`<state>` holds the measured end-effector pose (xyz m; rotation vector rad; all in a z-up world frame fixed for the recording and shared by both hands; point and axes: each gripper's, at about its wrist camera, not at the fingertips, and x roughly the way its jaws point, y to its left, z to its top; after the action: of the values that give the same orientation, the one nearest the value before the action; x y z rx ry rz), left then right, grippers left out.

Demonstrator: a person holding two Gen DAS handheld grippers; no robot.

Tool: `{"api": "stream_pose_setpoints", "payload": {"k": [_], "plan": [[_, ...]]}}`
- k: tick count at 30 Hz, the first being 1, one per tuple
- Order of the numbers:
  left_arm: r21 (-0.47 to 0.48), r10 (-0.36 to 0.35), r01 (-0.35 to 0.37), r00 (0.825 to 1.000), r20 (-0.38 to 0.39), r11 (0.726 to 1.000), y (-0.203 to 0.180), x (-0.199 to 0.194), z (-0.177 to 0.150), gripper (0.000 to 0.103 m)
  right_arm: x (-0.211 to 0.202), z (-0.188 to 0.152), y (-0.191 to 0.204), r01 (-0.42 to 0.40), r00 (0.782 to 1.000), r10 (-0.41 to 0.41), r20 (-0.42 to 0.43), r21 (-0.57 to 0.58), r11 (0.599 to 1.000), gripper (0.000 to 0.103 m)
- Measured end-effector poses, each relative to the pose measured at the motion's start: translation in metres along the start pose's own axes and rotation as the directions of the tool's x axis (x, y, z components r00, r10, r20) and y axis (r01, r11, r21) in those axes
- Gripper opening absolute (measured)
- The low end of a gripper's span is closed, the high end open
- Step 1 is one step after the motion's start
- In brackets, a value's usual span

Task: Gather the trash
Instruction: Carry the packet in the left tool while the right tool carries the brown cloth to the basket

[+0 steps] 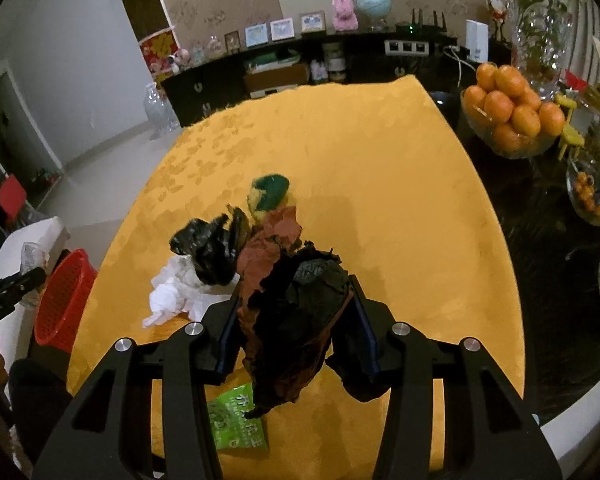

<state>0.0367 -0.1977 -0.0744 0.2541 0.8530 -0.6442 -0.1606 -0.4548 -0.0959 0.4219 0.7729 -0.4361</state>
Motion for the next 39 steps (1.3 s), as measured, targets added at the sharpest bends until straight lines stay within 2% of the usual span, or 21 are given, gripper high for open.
{"api": "stream_pose_setpoints", "payload": {"k": [9,24,39], "plan": [[-0.004,0.024,-0.024,0.997,0.074,1.0,0.006,-0.031,0.006,0.041,-0.034,0.013,0.023,-0.019,0.997,0.022,0.07,-0.045,0.999,0.046],[-0.064,0.09,-0.081,0.983,0.161,0.995,0.032,-0.078,0.004,0.041,-0.065,0.028,0.073,-0.033,0.99,0.051,0.131,-0.129,0.991,0.046],[-0.135,0.15,-0.124,0.968,0.202,0.983,0.059,-0.104,0.004,0.041,-0.081,0.042,0.115,-0.086,0.979,0.117,0.167,-0.184,0.979,0.046]]}}
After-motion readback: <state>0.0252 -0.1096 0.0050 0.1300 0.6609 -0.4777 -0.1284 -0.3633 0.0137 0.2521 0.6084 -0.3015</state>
